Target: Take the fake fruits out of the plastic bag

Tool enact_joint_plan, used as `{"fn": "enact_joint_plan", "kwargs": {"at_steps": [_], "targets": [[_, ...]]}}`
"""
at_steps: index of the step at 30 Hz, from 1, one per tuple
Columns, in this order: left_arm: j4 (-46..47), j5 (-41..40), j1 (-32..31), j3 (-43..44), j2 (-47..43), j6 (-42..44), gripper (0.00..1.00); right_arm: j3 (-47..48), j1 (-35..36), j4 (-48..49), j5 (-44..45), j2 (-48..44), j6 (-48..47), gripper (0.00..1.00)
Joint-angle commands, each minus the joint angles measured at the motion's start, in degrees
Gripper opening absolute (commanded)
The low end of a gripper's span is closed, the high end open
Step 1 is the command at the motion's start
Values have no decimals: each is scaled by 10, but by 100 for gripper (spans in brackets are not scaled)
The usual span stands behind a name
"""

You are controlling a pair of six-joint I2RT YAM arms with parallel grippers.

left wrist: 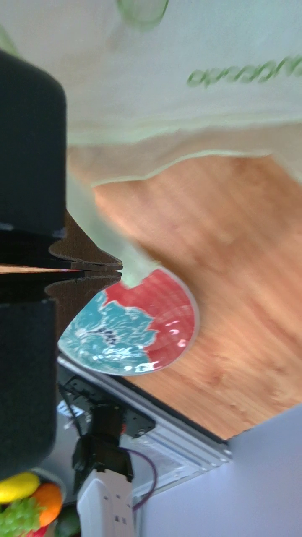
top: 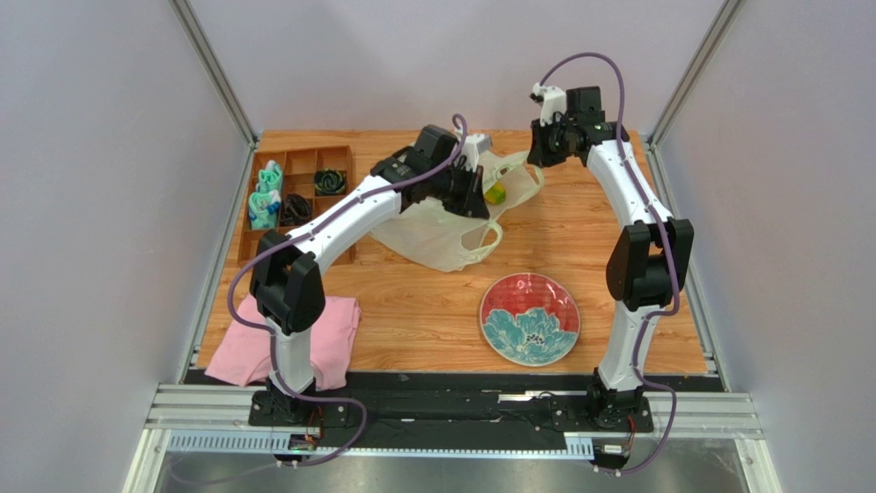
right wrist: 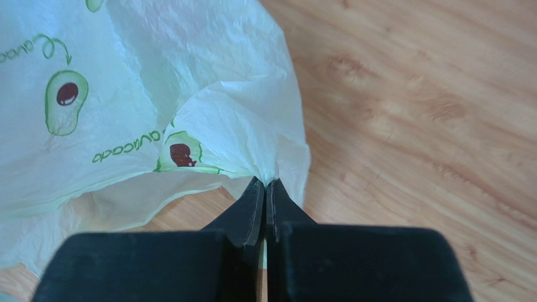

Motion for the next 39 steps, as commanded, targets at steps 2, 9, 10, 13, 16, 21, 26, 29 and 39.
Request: {"fn": "enact_joint_plan", "kwargs": {"at_steps": [2,9,10,13,16,21,26,29,39], "targets": [[4,-43,68,167,-33,94,0,100,-22,46,34,11,54,0],[-27,8,83,202,-81,148,0,14,-59,37,22,-71,77,0],[-27,16,76,151,-97,132,1,-12,-59,40,14,-100,79,0],[-5,64,30,22,-157,108,45,-83,-58,44,-15,-133,103,0],[-2,64,-22,-79,-184,102,63,-120,-57,54,-15,-140,112,0],[20,52,-80,-152,-195,74,66,-148,-57,53,-6,-152,107,0],[66,63,-101,-180,-161,-5,94,-157,-57,55,-15,-157,118,0],[91,30,-115,-170,-125,-49,99,-153,-57,50,-19,-158,117,0],[-18,-223,-151,17,49,-141,99,-163,-56,61,-30,-174,145,0]]}}
